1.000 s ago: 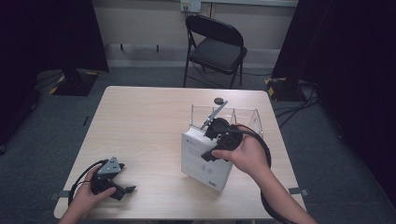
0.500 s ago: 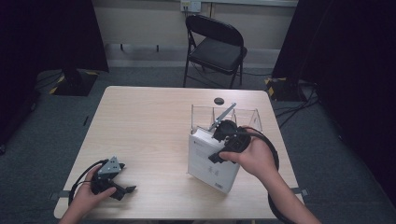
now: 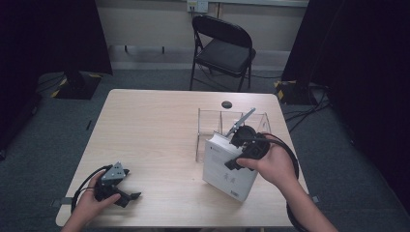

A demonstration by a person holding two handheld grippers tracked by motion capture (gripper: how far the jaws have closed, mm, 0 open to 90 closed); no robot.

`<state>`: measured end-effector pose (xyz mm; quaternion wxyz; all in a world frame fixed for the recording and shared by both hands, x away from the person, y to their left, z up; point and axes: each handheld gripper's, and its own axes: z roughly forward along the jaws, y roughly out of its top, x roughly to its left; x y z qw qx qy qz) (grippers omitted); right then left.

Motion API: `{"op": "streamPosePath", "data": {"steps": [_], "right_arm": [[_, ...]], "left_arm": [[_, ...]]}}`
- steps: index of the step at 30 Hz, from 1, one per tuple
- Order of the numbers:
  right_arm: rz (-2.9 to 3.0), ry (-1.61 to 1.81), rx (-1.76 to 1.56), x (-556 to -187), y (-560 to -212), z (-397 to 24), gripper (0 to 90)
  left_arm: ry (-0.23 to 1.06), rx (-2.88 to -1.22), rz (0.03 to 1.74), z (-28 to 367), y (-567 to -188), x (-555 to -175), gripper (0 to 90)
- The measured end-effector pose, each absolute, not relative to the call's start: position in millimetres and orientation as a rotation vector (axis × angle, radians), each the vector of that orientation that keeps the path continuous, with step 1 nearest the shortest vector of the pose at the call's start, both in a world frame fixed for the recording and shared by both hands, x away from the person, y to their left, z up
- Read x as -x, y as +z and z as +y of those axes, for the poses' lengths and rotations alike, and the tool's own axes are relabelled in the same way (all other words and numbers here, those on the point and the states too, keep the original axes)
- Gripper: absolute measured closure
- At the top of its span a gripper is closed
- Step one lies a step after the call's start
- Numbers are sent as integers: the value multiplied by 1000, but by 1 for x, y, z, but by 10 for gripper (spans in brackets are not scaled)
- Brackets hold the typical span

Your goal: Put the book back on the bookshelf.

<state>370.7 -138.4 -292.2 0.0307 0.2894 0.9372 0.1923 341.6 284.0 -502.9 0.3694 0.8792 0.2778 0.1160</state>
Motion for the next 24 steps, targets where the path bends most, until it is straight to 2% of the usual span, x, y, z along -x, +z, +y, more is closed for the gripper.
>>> {"op": "streamPosePath", "data": {"steps": [24], "right_arm": [[2841,590,-976,-369,-291,-170,521]], "left_arm": [[306,-2250,715,283,-503,-342,0]]}}
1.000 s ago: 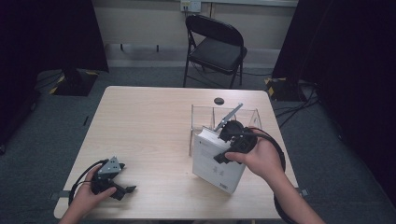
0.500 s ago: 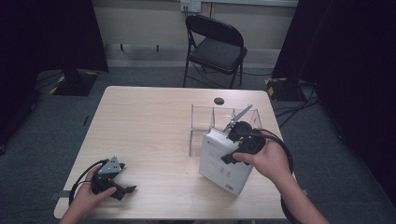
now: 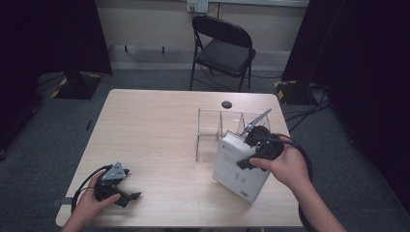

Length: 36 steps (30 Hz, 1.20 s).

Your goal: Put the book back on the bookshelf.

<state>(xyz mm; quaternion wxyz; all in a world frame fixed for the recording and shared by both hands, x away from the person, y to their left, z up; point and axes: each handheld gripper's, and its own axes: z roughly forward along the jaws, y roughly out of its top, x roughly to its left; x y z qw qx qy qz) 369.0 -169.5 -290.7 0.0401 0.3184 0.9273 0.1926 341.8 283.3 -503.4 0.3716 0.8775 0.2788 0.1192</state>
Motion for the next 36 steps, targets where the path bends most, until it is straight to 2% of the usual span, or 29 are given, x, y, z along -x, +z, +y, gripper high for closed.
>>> {"op": "streamPosePath", "data": {"steps": [36], "right_arm": [[2786,562,-1077,-368,-291,-203,521]], "left_arm": [[303,-2248,717,283,-504,-342,0]]}}
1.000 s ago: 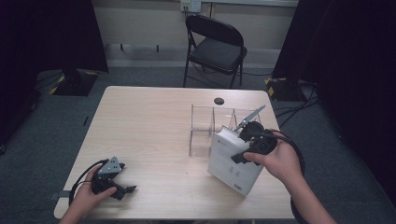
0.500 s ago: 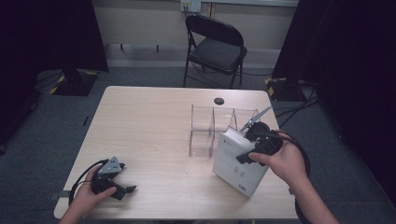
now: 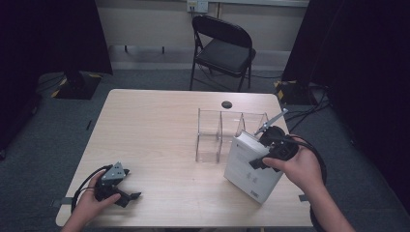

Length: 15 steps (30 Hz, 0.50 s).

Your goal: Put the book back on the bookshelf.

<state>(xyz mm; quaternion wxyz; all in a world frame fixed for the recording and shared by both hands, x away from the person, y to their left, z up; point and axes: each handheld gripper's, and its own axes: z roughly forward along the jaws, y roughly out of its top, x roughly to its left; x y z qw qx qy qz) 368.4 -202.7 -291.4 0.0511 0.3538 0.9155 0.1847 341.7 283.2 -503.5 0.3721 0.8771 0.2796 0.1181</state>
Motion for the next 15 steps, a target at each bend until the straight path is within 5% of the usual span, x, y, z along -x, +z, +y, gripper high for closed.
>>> {"op": "streamPosePath", "data": {"steps": [15], "right_arm": [[2757,564,-1142,-368,-291,-219,522]], "left_arm": [[300,-2252,714,283,-503,-342,0]]}}
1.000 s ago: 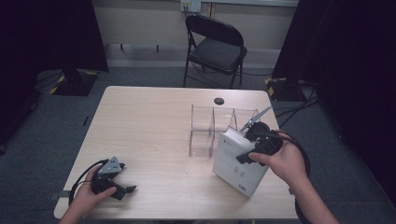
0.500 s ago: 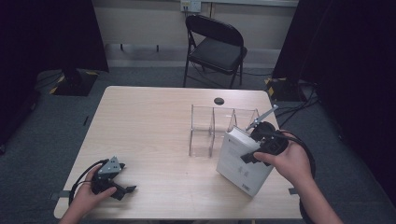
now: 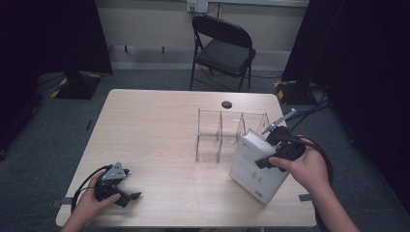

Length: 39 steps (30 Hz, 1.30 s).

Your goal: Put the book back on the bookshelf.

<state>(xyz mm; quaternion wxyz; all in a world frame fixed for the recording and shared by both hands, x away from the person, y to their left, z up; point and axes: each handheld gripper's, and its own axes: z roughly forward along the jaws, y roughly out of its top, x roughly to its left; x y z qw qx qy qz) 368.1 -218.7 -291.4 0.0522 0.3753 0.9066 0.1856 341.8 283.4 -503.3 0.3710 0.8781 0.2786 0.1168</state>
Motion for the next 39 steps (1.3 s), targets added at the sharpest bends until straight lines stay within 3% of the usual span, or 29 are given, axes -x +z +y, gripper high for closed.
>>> {"op": "streamPosePath", "data": {"steps": [39], "right_arm": [[2678,517,-1340,-375,-289,-254,522]], "left_arm": [[301,-2247,718,283,-504,-342,0]]}}
